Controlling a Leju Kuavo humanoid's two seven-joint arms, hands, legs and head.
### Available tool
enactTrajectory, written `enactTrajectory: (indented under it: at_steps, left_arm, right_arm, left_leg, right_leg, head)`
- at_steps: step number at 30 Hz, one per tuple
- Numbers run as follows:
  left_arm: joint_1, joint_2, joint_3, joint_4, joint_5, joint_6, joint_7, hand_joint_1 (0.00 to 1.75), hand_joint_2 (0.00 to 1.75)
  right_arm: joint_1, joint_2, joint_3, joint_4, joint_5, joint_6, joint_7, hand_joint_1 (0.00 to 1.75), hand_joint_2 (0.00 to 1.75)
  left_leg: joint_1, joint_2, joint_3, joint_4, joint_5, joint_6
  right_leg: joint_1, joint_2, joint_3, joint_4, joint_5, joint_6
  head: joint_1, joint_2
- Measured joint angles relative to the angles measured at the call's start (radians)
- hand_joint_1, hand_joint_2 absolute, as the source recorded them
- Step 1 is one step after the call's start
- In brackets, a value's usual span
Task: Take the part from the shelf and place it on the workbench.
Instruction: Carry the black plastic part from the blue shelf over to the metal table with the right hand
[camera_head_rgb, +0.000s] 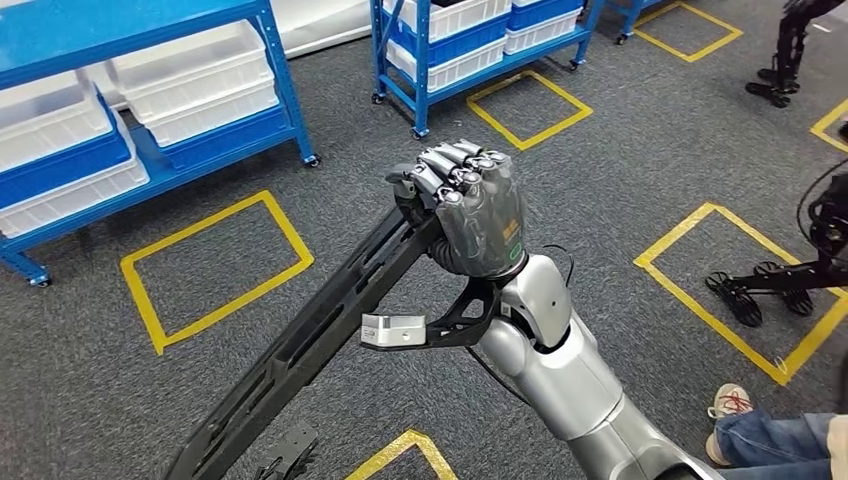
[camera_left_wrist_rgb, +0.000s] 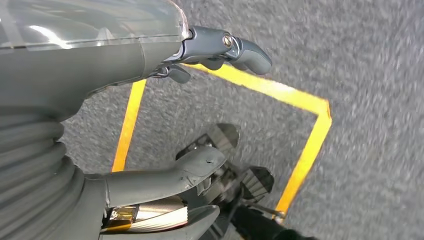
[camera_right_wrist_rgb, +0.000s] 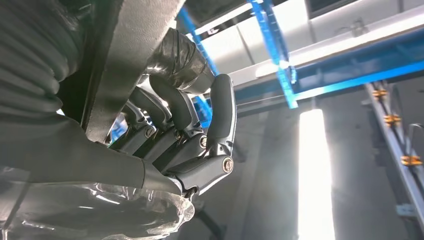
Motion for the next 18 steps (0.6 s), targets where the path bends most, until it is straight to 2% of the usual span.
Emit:
enactTrajectory:
  at_steps: [1, 2, 4, 6, 8, 9, 11, 12, 14, 15, 16, 17, 18]
  left_arm:
    - [0.000, 0.000, 0.000, 0.000, 0.000, 0.000, 0.000, 0.00, 1.75]
    - [0.000, 0.000, 0.000, 0.000, 0.000, -0.001, 0.000, 0.00, 1.75]
    - [-0.001, 0.000, 0.000, 0.000, -0.001, -0.004, 0.000, 0.00, 1.75]
    - [0.000, 0.001, 0.000, 0.000, -0.001, -0.006, 0.000, 0.00, 1.75]
    - [0.000, 0.002, 0.000, 0.000, -0.002, -0.007, 0.000, 0.00, 1.75]
    - [-0.001, 0.003, 0.000, 0.000, -0.002, -0.006, -0.001, 0.00, 1.75]
    - [-0.003, 0.004, -0.001, 0.000, -0.001, -0.001, -0.006, 0.00, 1.75]
    - [-0.003, 0.004, -0.001, 0.000, -0.001, 0.002, -0.009, 0.00, 1.75]
    - [0.002, 0.004, -0.001, 0.000, 0.000, 0.009, -0.015, 0.00, 1.75]
    - [0.004, 0.004, -0.001, 0.000, 0.000, 0.012, -0.017, 0.00, 1.75]
    - [0.005, 0.004, -0.001, 0.000, 0.000, 0.014, -0.018, 0.00, 1.75]
    - [0.005, 0.004, -0.001, 0.000, 0.000, 0.018, -0.019, 0.00, 1.75]
    - [0.004, 0.004, -0.001, 0.000, 0.000, 0.021, -0.020, 0.00, 1.75]
  right_arm:
    - [0.000, -0.002, 0.000, 0.000, 0.000, 0.001, 0.000, 1.75, 1.75]
    - [0.000, -0.003, 0.000, 0.000, 0.001, 0.001, 0.000, 1.75, 1.75]
    - [-0.001, -0.003, 0.000, -0.001, 0.001, 0.002, 0.000, 1.75, 1.75]
    - [-0.002, -0.004, 0.000, -0.002, 0.002, 0.003, 0.002, 1.75, 1.75]
    - [-0.001, -0.004, 0.000, -0.003, 0.002, 0.003, 0.002, 1.75, 1.75]
    - [-0.002, -0.005, 0.000, -0.003, 0.002, 0.003, 0.002, 1.75, 1.75]
    - [-0.004, -0.006, 0.000, -0.004, 0.002, 0.003, 0.002, 1.75, 1.75]
    - [-0.004, -0.007, 0.000, -0.005, 0.002, 0.003, 0.002, 1.75, 1.75]
    - [-0.002, -0.007, 0.000, -0.006, 0.002, 0.004, 0.002, 1.75, 1.75]
    - [0.000, -0.008, 0.000, -0.006, 0.002, 0.004, 0.002, 1.75, 1.75]
    - [0.002, -0.008, 0.000, -0.006, 0.002, 0.003, 0.002, 1.75, 1.75]
    - [0.002, -0.009, 0.000, -0.006, 0.002, 0.003, 0.002, 1.75, 1.75]
    - [0.003, -0.009, 0.000, -0.007, 0.002, 0.003, 0.003, 1.75, 1.75]
  left_leg:
    - [0.001, 0.013, 0.000, 0.002, -0.002, -0.002]
    - [0.002, 0.025, 0.001, 0.005, -0.005, -0.006]
    - [0.001, 0.045, 0.001, 0.016, -0.015, -0.017]
    - [-0.003, 0.062, 0.002, 0.024, -0.023, -0.030]
    - [-0.002, 0.079, 0.007, 0.024, -0.028, -0.041]
    - [0.002, 0.073, 0.008, 0.030, -0.036, -0.047]
    - [0.007, 0.032, -0.014, 0.086, -0.076, -0.055]
    - [0.009, 0.005, -0.039, 0.142, -0.107, -0.056]
    - [0.009, -0.021, -0.101, 0.266, -0.155, -0.054]
    - [0.009, -0.025, -0.119, 0.297, -0.156, -0.051]
    - [0.008, -0.028, -0.122, 0.293, -0.139, -0.048]
    - [0.008, -0.032, -0.105, 0.252, -0.106, -0.042]
    - [0.007, -0.044, -0.078, 0.187, -0.067, -0.036]
  right_leg:
    - [-0.004, -0.006, 0.015, -0.028, 0.023, 0.004]
    - [-0.007, -0.016, 0.046, -0.085, 0.055, 0.007]
    - [-0.005, -0.056, 0.110, -0.207, 0.098, 0.006]
    - [0.002, -0.071, 0.131, -0.251, 0.102, -0.006]
    - [0.006, -0.047, 0.129, -0.250, 0.104, -0.020]
    - [0.005, -0.036, 0.131, -0.252, 0.105, -0.026]
    - [0.003, -0.016, 0.134, -0.256, 0.108, -0.039]
    - [0.003, -0.005, 0.134, -0.256, 0.108, -0.043]
    - [0.007, 0.019, 0.134, -0.255, 0.109, -0.049]
    - [0.009, 0.033, 0.134, -0.255, 0.109, -0.050]
    - [0.011, 0.048, 0.135, -0.254, 0.109, -0.050]
    - [0.012, 0.062, 0.135, -0.252, 0.109, -0.050]
    - [0.012, 0.076, 0.136, -0.251, 0.109, -0.050]
  head:
    - [0.000, 0.000]
    - [0.000, 0.000]
    - [0.000, 0.000]
    - [0.000, 0.000]
    - [-0.001, 0.000]
    - [-0.001, 0.000]
    - [-0.001, 0.000]
    - [-0.001, 0.000]
    - [-0.001, 0.000]
    - [-0.001, 0.000]
    - [-0.001, 0.000]
    - [-0.001, 0.000]
    - [-0.001, 0.000]
